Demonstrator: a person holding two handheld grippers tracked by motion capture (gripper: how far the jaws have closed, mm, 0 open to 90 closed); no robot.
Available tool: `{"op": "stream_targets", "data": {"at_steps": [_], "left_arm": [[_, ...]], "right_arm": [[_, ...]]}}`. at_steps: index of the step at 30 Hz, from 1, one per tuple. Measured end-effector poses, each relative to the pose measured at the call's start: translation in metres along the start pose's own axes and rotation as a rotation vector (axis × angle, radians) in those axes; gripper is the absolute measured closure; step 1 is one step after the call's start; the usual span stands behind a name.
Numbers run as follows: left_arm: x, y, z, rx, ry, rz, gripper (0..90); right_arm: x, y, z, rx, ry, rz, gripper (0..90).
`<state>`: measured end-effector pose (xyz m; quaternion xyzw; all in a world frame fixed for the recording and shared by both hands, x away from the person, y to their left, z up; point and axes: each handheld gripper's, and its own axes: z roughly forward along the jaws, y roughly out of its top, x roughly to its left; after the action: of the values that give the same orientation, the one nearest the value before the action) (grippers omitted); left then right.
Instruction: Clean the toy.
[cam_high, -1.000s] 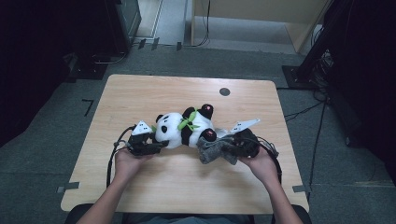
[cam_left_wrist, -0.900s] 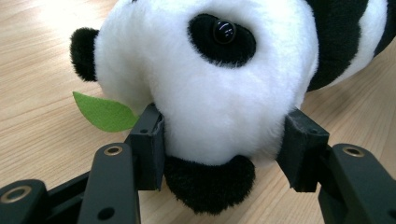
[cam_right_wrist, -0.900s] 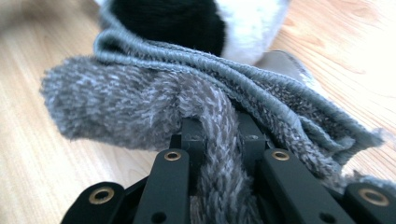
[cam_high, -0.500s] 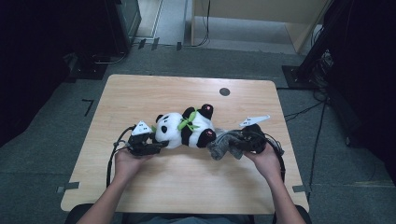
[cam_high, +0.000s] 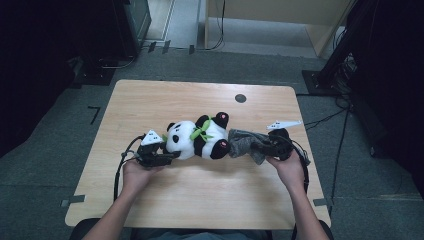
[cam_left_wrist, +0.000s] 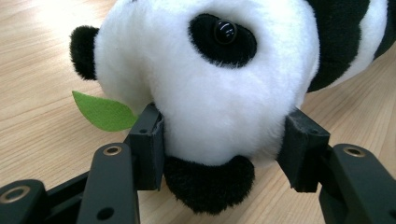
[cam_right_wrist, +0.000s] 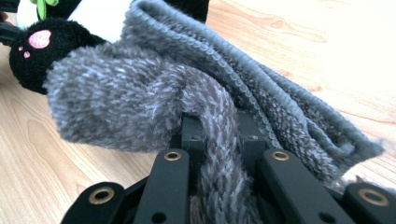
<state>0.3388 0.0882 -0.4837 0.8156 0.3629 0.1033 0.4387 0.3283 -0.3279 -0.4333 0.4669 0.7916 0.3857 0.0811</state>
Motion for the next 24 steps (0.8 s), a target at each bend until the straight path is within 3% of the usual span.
{"op": "stream_targets", "data": {"at_steps": [16,20,24], "left_arm": [[0.000,0.000,0.000,-0.004,-0.001,-0.007,41.8],[0.000,0.001,0.000,-0.005,0.003,-0.010,41.8],[0.000,0.001,0.000,-0.004,0.004,-0.012,41.8]], "right_arm": [[0.010,0.010,-0.025,-0.131,-0.015,0.013,78.9],[0.019,0.018,-0.034,-0.193,0.035,0.023,78.6],[0.030,0.023,-0.038,-0.199,0.049,-0.001,78.7]]}}
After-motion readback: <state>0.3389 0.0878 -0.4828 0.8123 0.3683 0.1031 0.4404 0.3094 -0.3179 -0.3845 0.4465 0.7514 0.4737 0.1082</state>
